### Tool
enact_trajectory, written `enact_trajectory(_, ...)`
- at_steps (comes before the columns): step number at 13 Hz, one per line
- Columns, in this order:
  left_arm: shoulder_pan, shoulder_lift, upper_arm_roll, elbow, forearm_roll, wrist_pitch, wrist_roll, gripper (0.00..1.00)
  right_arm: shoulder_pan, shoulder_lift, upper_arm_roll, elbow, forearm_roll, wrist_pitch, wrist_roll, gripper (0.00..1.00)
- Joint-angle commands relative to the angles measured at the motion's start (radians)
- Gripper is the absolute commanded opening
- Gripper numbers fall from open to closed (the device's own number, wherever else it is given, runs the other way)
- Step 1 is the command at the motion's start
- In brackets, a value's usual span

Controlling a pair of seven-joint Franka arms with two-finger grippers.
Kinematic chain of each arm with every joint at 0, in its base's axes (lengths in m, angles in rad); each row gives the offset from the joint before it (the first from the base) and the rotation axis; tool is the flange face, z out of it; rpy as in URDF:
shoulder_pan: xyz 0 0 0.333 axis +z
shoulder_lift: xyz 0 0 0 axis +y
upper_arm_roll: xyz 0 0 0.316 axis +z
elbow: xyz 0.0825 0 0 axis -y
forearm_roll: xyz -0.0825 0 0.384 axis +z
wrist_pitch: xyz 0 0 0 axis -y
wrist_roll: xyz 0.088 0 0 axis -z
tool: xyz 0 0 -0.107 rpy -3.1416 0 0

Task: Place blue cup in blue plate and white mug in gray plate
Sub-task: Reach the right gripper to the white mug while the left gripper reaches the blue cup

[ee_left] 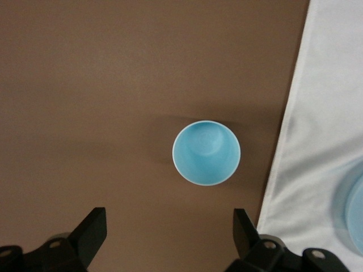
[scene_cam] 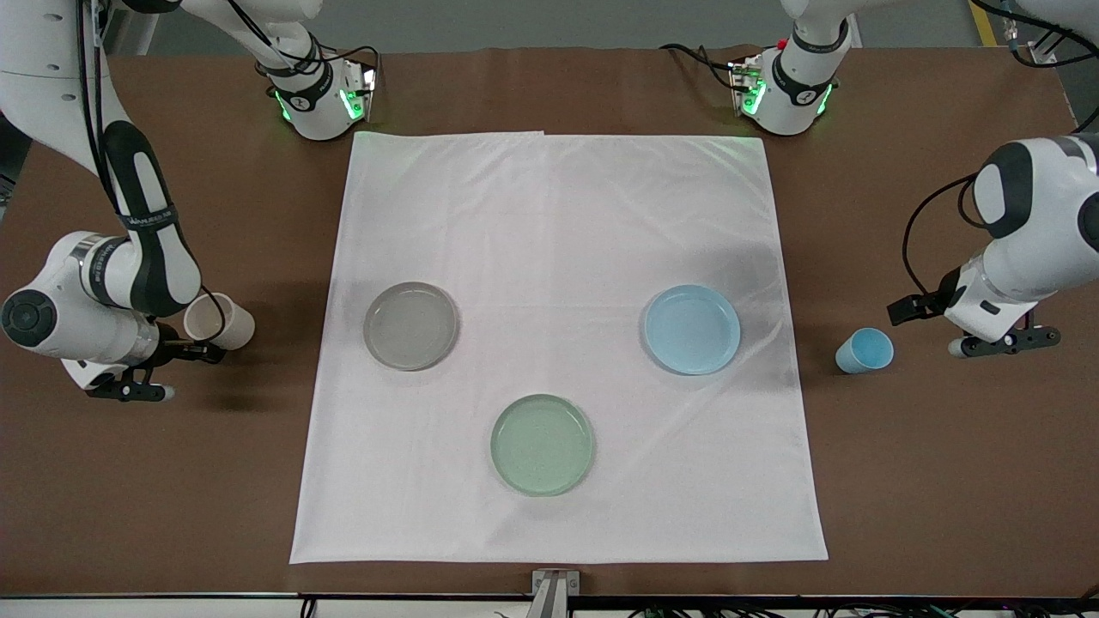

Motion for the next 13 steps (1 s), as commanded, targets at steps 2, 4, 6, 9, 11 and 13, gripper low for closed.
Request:
enact_trajectory(2, 0.037, 0.103, -0.007, 0.001, 0.019, 0.066, 0.005, 0.87, -0.011, -0.002, 0.009, -0.017, 0.026, 0.016, -0.020, 0.37)
enact_trajectory(4, 0.043, 0.146, -0.007, 0.015, 0.011, 0.086, -0.001, 0.80, -0.012, -0.002, 0.009, -0.014, 0.026, 0.016, -0.025, 0.31)
enact_trajectory(6, 0.046, 0.184, -0.008, 0.045, 0.006, 0.094, -0.007, 0.76, -0.012, -0.002, 0.011, -0.012, 0.026, 0.016, -0.052, 0.24)
enact_trajectory(9, 0.049, 0.235, -0.013, 0.055, 0.005, 0.138, -0.010, 0.55, -0.012, -0.002, 0.011, -0.014, 0.031, 0.016, -0.055, 0.16)
enact_trajectory(11, 0.041, 0.251, -0.014, 0.056, 0.006, 0.146, -0.001, 0.06, -0.011, -0.002, 0.011, -0.014, 0.040, 0.015, -0.060, 0.10)
enact_trajectory(13, 0.035, 0.249, -0.014, 0.058, 0.008, 0.146, 0.005, 0.00, -0.006, -0.008, 0.009, -0.012, 0.040, 0.006, -0.092, 0.03)
